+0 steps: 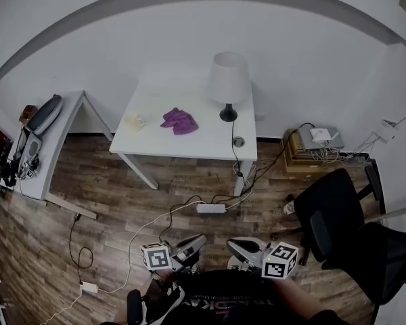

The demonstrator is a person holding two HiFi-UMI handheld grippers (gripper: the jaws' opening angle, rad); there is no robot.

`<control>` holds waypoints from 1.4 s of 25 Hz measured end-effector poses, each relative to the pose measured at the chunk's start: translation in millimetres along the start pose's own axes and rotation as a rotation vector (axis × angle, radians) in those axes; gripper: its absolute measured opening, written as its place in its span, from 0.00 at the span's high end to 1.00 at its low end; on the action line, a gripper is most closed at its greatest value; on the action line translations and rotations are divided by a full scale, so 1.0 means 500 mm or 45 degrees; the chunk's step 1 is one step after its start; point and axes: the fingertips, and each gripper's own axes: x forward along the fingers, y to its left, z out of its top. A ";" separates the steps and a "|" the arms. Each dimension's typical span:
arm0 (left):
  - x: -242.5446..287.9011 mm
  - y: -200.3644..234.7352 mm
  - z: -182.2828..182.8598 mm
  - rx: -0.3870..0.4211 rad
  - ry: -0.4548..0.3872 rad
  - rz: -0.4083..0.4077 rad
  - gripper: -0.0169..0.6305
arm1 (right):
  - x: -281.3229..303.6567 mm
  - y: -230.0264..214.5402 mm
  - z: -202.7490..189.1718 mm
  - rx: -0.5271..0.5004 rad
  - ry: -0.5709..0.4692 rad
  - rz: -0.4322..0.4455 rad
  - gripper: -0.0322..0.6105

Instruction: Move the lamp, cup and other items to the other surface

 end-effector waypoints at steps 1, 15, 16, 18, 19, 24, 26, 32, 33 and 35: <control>-0.001 0.001 0.000 -0.001 -0.003 0.001 0.99 | 0.000 -0.001 0.002 0.002 -0.003 0.001 0.94; -0.118 0.036 0.071 -0.020 -0.081 0.037 0.99 | 0.118 0.015 0.006 0.031 -0.009 -0.006 0.92; -0.135 0.042 0.079 -0.021 -0.089 0.040 0.99 | 0.135 0.020 0.004 0.025 -0.006 -0.005 0.92; -0.171 0.055 0.098 -0.021 -0.109 0.044 0.99 | 0.171 0.026 0.001 0.014 0.001 -0.007 0.92; -0.189 0.061 0.109 -0.021 -0.119 0.047 0.99 | 0.190 0.029 0.002 0.013 0.000 -0.008 0.92; -0.281 0.099 0.152 -0.029 -0.160 0.054 0.99 | 0.286 0.046 0.010 0.019 -0.028 -0.019 0.91; -0.313 0.113 0.163 -0.032 -0.164 0.063 0.99 | 0.321 0.050 0.014 0.012 -0.038 -0.021 0.91; -0.398 0.137 0.197 -0.045 -0.244 0.100 0.99 | 0.395 0.044 0.022 0.000 -0.033 -0.043 0.86; -0.409 0.140 0.202 -0.045 -0.264 0.104 0.99 | 0.403 0.035 0.026 -0.004 -0.024 -0.052 0.85; -0.434 0.148 0.213 -0.048 -0.306 0.120 0.99 | 0.422 0.009 0.036 -0.023 -0.005 -0.084 0.81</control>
